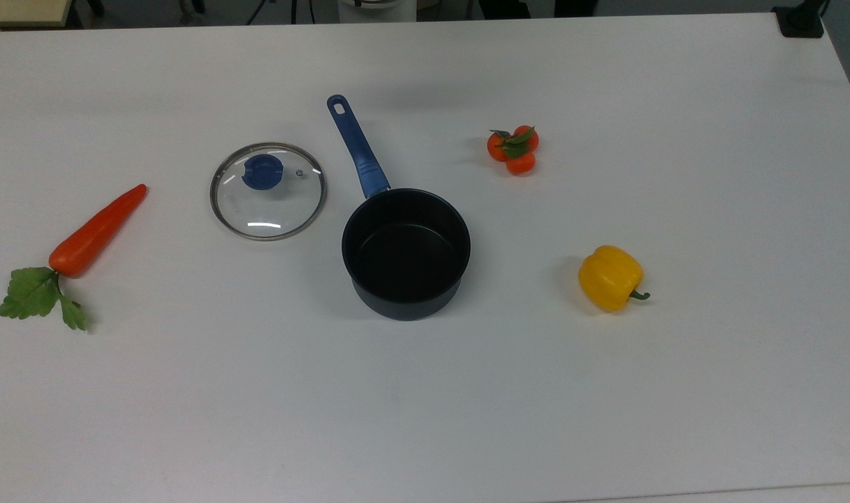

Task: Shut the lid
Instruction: 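Move the gripper down over the blue knob of the glass lid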

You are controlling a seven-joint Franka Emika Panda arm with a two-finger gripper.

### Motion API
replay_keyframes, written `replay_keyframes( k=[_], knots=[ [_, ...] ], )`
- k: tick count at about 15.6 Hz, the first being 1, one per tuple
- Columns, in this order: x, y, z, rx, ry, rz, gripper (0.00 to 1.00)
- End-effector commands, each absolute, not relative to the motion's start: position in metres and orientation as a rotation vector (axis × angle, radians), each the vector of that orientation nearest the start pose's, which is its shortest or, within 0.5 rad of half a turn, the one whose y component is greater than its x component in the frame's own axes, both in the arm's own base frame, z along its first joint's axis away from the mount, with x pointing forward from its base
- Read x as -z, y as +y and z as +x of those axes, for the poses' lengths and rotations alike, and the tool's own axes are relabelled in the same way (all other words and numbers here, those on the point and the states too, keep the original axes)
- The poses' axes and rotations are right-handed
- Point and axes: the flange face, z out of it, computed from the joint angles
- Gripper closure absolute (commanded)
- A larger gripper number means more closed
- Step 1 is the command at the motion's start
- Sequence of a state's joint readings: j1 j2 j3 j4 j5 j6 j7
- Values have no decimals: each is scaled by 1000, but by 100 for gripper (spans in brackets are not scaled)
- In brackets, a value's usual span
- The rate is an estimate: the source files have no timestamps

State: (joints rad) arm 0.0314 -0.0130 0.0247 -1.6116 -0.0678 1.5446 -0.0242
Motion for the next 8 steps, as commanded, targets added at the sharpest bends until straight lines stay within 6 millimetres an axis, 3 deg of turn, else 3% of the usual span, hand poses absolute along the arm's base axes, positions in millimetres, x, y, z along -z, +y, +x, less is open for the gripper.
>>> replay_keyframes(
  k=[1,5,8],
  knots=[
    [-609,22,542,-91,-119,-3220,0],
    [-610,18,541,-87,-109,-3221,0],
    [-606,-5,546,-71,-68,-3223,0]
  ],
)
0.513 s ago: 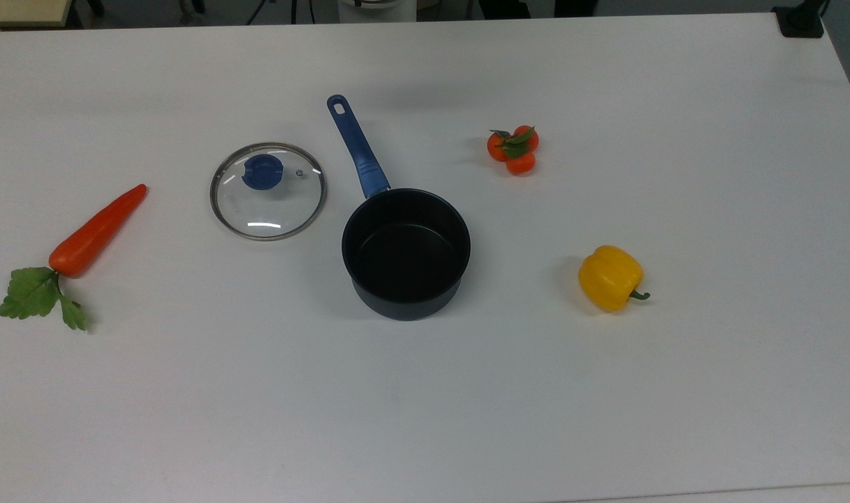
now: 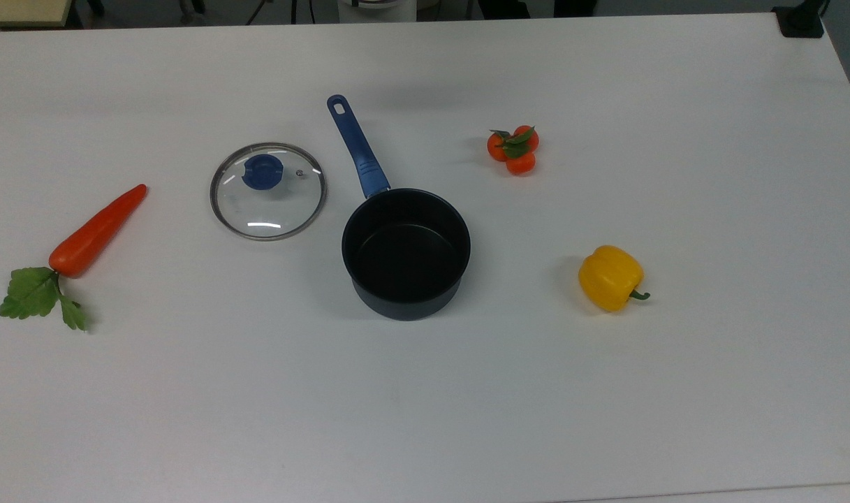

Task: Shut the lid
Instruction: 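Move the gripper down over the blue knob of the glass lid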

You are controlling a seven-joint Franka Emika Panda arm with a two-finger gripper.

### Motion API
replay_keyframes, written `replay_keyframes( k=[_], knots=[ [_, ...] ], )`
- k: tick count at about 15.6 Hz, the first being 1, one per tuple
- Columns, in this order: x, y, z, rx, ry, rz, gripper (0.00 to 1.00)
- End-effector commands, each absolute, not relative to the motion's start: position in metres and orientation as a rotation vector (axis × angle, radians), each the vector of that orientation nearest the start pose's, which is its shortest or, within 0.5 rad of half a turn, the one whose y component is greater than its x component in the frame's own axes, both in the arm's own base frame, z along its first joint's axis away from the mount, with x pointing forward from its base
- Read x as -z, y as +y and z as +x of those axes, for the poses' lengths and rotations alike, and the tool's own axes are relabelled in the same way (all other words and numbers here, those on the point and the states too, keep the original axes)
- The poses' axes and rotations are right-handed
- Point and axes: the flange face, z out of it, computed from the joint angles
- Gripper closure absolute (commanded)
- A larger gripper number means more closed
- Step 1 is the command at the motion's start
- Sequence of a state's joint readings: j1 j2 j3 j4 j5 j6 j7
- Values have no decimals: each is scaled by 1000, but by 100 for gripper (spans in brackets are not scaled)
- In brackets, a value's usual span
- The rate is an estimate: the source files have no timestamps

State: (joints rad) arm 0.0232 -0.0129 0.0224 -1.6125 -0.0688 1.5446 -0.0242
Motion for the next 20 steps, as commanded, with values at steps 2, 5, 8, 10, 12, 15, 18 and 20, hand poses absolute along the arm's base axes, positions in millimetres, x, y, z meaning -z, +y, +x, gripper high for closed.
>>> replay_keyframes(
  k=[2,5,8,10,12,15,18,20],
  knots=[
    [-589,-24,553,-9,-88,-3244,0],
    [-566,-56,561,65,-59,-3258,0],
    [-527,-79,561,58,-116,-3256,0],
    [-499,-86,561,75,-110,-3254,0],
    [-471,-90,566,73,-107,-3250,0],
    [-432,-91,576,12,-121,-3240,0],
    [-405,-91,586,14,-164,-3235,0],
    [-387,-91,592,14,-197,-3230,0]
  ],
)
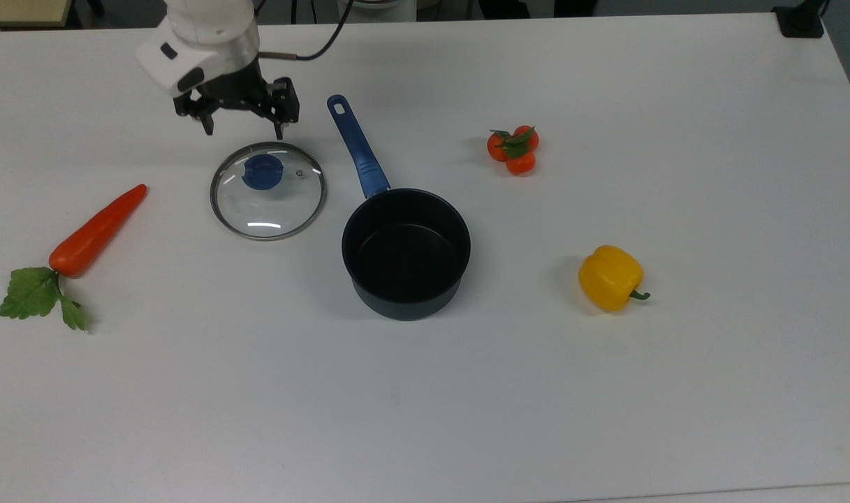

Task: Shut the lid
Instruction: 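Move the gripper down over the blue knob of the glass lid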

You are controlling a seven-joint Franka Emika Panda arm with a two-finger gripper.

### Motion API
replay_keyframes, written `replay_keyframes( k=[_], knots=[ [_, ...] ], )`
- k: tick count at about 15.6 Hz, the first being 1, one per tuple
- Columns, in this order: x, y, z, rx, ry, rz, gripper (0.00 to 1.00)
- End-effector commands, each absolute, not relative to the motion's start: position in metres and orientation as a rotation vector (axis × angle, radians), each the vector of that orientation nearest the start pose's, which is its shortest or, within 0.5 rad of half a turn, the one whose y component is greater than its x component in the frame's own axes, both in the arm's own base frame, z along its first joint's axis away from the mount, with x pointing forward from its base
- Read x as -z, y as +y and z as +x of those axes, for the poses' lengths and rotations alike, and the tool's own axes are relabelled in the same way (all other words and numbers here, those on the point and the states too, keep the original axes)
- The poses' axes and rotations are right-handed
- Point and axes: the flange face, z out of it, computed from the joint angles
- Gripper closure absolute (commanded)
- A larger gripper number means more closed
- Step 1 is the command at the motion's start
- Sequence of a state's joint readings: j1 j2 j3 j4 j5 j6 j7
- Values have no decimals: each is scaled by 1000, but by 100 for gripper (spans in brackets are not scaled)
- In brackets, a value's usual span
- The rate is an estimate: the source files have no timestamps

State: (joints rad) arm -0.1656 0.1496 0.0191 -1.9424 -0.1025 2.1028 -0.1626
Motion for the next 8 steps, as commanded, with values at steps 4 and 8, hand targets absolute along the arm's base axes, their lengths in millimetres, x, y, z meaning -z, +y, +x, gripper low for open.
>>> replay_keyframes(
  k=[4,8],
  knots=[
    [-365,-88,601,47,-200,-3221,0],
    [-352,-85,603,24,-165,-3208,2]
  ],
)
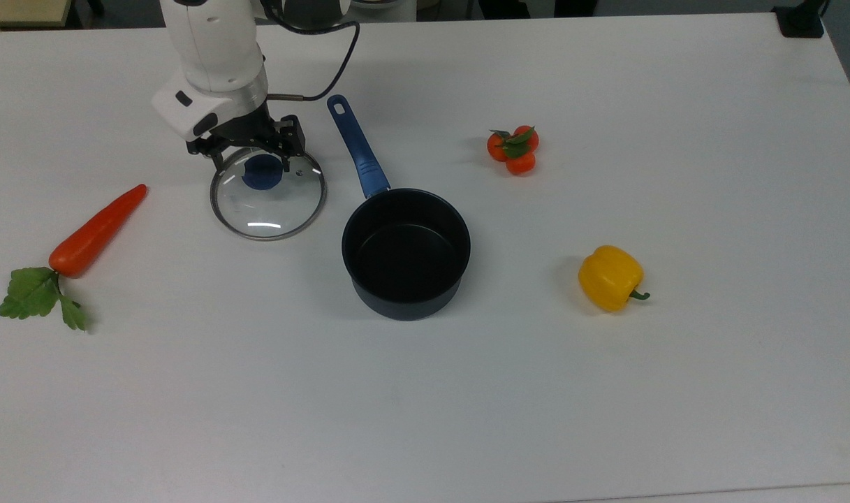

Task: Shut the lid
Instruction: 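Close the gripper on the blue knob of the glass lid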

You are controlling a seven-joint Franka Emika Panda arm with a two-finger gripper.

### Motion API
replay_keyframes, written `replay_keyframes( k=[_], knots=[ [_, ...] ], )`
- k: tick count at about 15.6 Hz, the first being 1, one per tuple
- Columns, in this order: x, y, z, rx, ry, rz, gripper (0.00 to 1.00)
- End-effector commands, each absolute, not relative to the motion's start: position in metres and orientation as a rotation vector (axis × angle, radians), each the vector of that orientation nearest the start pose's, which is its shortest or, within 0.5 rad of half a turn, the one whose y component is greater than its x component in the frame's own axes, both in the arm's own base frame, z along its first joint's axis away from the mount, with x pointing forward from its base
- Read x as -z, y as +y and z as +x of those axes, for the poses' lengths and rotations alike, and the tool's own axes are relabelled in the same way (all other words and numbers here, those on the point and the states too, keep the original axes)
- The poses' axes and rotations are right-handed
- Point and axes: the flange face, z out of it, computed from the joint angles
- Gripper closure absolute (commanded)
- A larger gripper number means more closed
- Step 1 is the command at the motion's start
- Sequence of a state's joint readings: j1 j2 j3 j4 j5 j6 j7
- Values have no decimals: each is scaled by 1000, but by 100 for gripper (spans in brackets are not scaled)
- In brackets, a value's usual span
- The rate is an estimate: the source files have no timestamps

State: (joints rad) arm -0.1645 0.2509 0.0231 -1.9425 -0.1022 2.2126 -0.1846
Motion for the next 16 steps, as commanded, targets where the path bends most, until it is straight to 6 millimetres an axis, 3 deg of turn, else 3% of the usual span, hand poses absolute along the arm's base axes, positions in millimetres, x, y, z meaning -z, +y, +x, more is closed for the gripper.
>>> replay_keyframes(
  k=[1,6,13,16],
  knots=[
    [-351,-87,603,24,-148,-3200,5],
    [-351,-86,602,24,-134,-3190,20],
    [-353,-86,602,24,-48,-3192,58],
    [-363,-87,604,43,27,-3193,65]
  ],
)
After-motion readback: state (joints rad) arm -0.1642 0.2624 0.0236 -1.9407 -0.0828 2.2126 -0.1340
